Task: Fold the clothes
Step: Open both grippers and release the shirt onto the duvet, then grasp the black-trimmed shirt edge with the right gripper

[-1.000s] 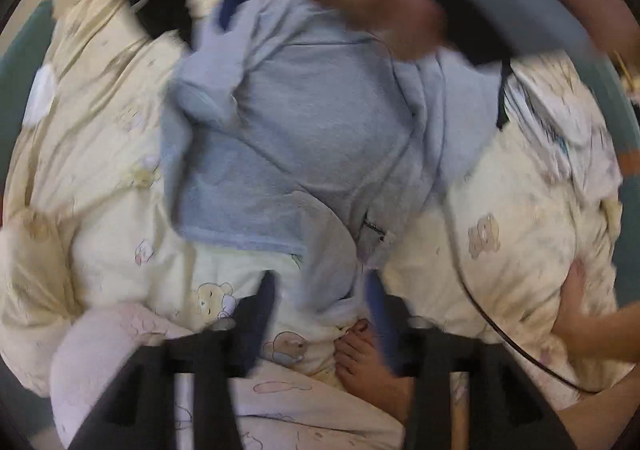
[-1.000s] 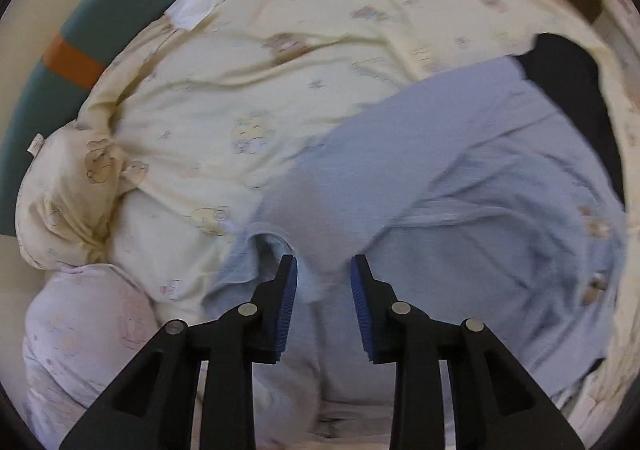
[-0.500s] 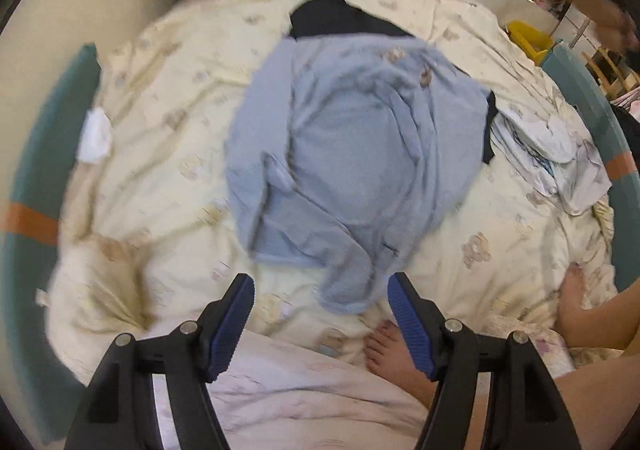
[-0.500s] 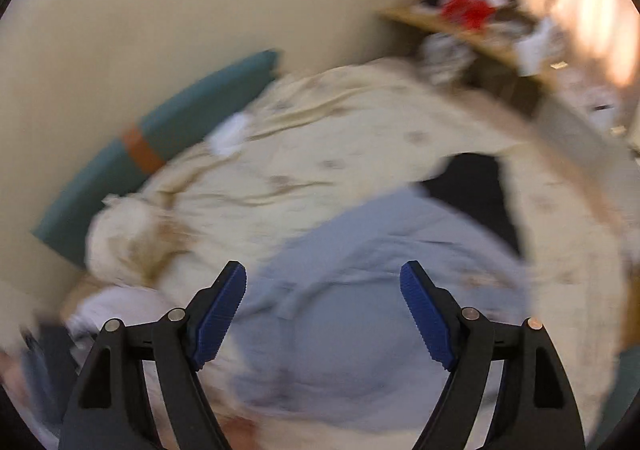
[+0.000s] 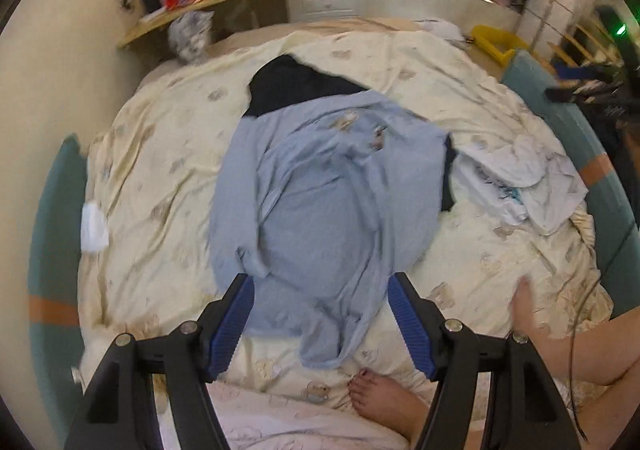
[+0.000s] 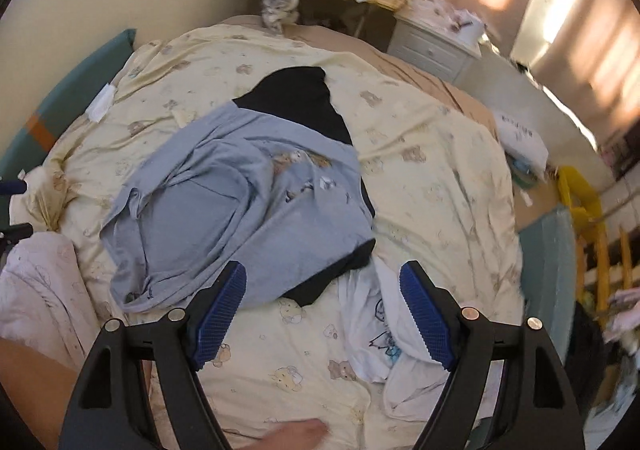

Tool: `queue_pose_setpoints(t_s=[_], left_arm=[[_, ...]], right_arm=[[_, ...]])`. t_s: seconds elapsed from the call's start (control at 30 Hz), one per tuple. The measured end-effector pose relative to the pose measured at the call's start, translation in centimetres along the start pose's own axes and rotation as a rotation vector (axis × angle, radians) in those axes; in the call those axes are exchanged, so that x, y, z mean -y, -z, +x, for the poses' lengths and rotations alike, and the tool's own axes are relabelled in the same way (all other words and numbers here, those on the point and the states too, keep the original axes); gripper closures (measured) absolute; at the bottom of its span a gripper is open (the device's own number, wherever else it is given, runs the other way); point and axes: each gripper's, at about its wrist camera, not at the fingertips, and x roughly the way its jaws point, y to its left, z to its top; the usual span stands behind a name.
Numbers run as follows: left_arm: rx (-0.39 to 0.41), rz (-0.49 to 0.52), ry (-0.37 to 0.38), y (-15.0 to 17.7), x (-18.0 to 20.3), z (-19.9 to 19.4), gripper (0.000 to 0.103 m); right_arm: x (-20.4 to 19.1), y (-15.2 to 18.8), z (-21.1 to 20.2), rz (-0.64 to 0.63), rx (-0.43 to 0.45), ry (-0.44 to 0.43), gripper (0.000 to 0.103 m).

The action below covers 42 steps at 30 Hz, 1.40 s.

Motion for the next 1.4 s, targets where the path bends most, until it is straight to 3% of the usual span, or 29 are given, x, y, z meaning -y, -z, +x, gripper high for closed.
queue_pose_setpoints(t_s=[0.03,0.1,0.2,0.37,0.47,0.53,0.63,0.7,0.87,1.0,1.1,1.13,1.33,1.4], left_arm=[[0.004,0.014,-0.002,-0.8,0.7,-0.2,0.033],[0.005,0.032,-0.019,-2.6,2.2,-0.5,0.033],[-0.002,0.028,-0.056,-5.2,4.1,-1.2,0.033],[0.033,0.063,-0.178,-7.5,7.1,-2.3,0.033],[0.021,0.102,-0.210,-8.5,8.4,-1.4,0.033],[0.027,0.099,-0.222,-9.1,8.7,-0.7,0.033],[0.029,0.029,-0.157,-9.4,8.3,1.2,0.033],[0.023,-0.020,-0.105,-9.5,7.7,3.3,0.033],[0.005,-0.146,-0.016,-10.0,5.2,8.4,0.033],[0.035,-0.109,-0.082,-10.2,3.4,10.5,0.033],[-0.012,-0.113,-0.094,-9.8,2.2,12.5,0.033],[-0.037,-0.114,-0.086,-9.6,2.1,13.0,0.033],[-0.051,0.029,-0.228,-8.3,2.6,14.6,0.033],[-0.075,0.049,-0.215,-7.8,2.3,15.0,0.033]], right_arm=[[0.7,0.6,0.6,0.018,0.006,-0.006,0.032],[2.3,1.6,1.6,0.059,0.010,-0.037,0.037],[3.5,1.9,3.7,0.077,-0.015,-0.072,0.038],[3.8,1.3,7.7,0.021,-0.091,0.001,0.038],[4.5,1.1,9.8,0.030,-0.124,-0.003,0.038],[5.0,1.2,10.8,0.031,-0.135,0.039,0.038],[5.1,2.0,11.6,0.008,-0.134,0.054,0.038],[5.4,2.5,12.4,0.004,-0.153,-0.002,0.038],[6.3,3.3,16.4,0.045,-0.242,-0.047,0.044],[7.6,4.9,20.3,0.130,-0.241,-0.117,0.044],[8.7,6.5,23.7,0.187,-0.230,-0.131,0.044],[9.2,7.0,24.8,0.210,-0.224,-0.139,0.049],[10.3,8.2,30.1,0.296,-0.147,-0.177,0.055],[10.2,8.1,31.8,0.315,-0.151,-0.170,0.055]])
